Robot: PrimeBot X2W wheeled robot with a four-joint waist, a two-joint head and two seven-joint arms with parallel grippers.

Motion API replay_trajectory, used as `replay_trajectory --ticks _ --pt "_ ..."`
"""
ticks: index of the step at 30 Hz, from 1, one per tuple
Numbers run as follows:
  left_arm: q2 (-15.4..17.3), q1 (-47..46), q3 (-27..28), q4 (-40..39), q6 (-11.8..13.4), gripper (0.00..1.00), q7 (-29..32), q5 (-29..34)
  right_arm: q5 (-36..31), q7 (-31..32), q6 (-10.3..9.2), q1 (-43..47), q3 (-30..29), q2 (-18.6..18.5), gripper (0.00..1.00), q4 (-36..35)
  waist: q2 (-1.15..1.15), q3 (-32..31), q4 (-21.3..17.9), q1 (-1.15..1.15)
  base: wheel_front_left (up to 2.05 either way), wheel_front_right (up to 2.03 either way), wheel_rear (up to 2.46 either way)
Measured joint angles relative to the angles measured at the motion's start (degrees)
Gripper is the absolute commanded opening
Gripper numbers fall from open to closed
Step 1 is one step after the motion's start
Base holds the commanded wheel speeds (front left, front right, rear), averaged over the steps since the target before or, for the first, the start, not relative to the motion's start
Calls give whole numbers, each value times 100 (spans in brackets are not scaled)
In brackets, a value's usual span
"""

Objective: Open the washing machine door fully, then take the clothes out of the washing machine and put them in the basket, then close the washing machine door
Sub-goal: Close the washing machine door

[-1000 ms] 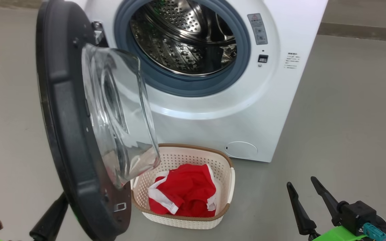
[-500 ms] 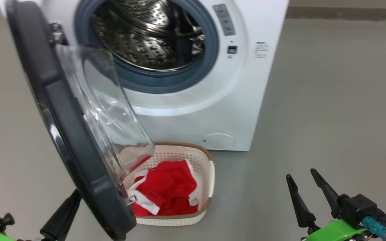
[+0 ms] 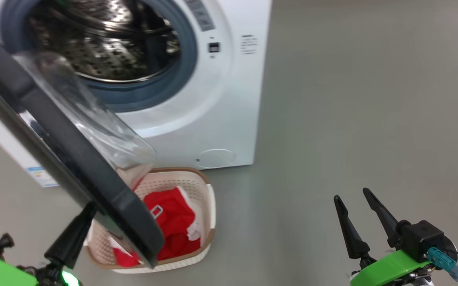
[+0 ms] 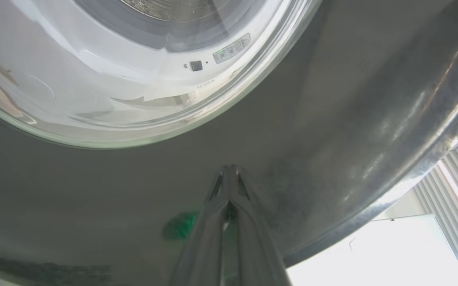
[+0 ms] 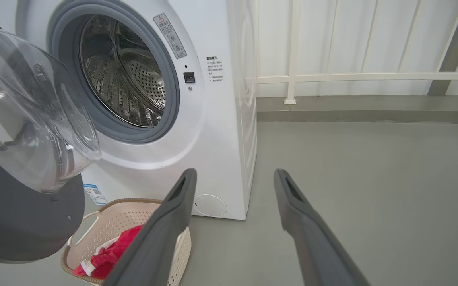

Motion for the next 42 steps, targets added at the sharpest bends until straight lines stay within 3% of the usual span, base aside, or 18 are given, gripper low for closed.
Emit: replay_trajectory --ticks 10,20,34,42 --pt "142 -687 3 154 -49 0 -44 59 12 -83 0 -241 81 -2 100 57 0 286 -626 0 0 0 0" --pt "256 -1564 -57 794 -51 0 -43 99 56 -176 0 -395 119 -3 100 136 0 627 -929 0 0 0 0" --pt "221 -1960 -88 1269 -205 0 -43 96 74 -282 0 -506 209 -3 100 353 0 665 -949 0 0 0 0" --pt "-11 -1535 5 1212 -348 0 -237 99 109 -308 0 -503 267 -5 100 481 0 490 -731 0 0 0 0"
